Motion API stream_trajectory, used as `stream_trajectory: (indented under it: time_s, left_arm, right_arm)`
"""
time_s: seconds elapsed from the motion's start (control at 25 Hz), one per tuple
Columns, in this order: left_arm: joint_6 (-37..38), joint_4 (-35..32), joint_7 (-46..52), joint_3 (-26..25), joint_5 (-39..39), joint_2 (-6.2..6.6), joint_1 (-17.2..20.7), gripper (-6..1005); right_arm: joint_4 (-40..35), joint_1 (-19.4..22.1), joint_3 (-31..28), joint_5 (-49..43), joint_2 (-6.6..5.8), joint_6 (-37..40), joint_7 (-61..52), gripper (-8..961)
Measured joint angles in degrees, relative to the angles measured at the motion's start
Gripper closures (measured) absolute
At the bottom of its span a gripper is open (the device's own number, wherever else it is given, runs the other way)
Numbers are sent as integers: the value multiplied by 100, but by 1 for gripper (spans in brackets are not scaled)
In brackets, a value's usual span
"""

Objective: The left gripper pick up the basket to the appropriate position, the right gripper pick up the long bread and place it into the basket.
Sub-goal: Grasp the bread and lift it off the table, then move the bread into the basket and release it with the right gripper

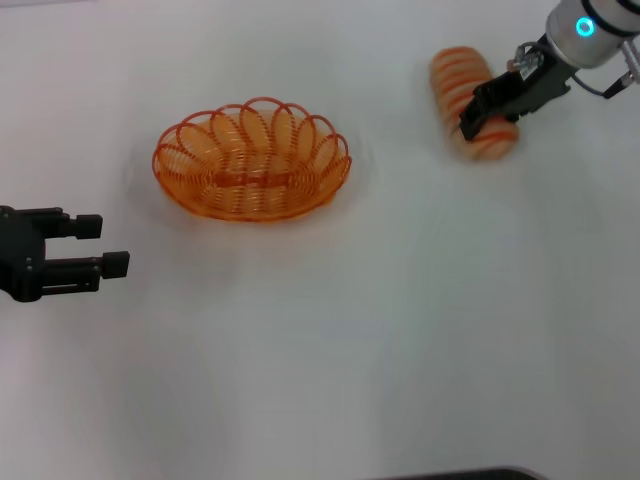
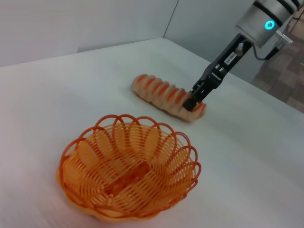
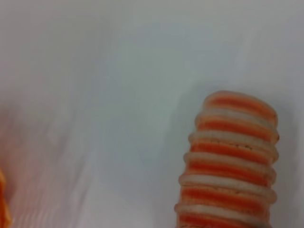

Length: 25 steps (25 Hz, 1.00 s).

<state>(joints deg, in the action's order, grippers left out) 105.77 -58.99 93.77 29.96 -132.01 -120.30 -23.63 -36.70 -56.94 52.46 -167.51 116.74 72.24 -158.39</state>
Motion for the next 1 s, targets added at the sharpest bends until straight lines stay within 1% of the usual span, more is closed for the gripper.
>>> stream_trajectory:
  time_s: [0.12,0.2,0.44,0.48,0.6,0.76,1.0]
  left_arm:
    - [-57,98,9,1,1,-2,-23,306]
    - [-85,123,13,1,1,-2,-35,306]
    - [-164,154,36,-33,29,-1,-59,306]
    - [-186,176,39,-34,30,-1,-69,306]
    - [-200,235,42,-41,35,-1,-84,306]
    - [-200,275,43,-52,48,-4,-95,306]
    - [-196,275,45,-52,53,-48,-96,306]
  right_arm:
    - [-732,203,0,-8,138,280,385,390]
    - [-1031,279,3,-21,192,400,584,408]
    - [-1203,298,17,-36,199,470,1296,464]
    - [-1221,286,55,-33,204,418,1597,474]
    - [-1246,259,120,-11,216,255,2037,496]
    - [-1249,228,155,21,241,67,2460,523]
    - [-1380,155,160,462,253,-5,2938,560]
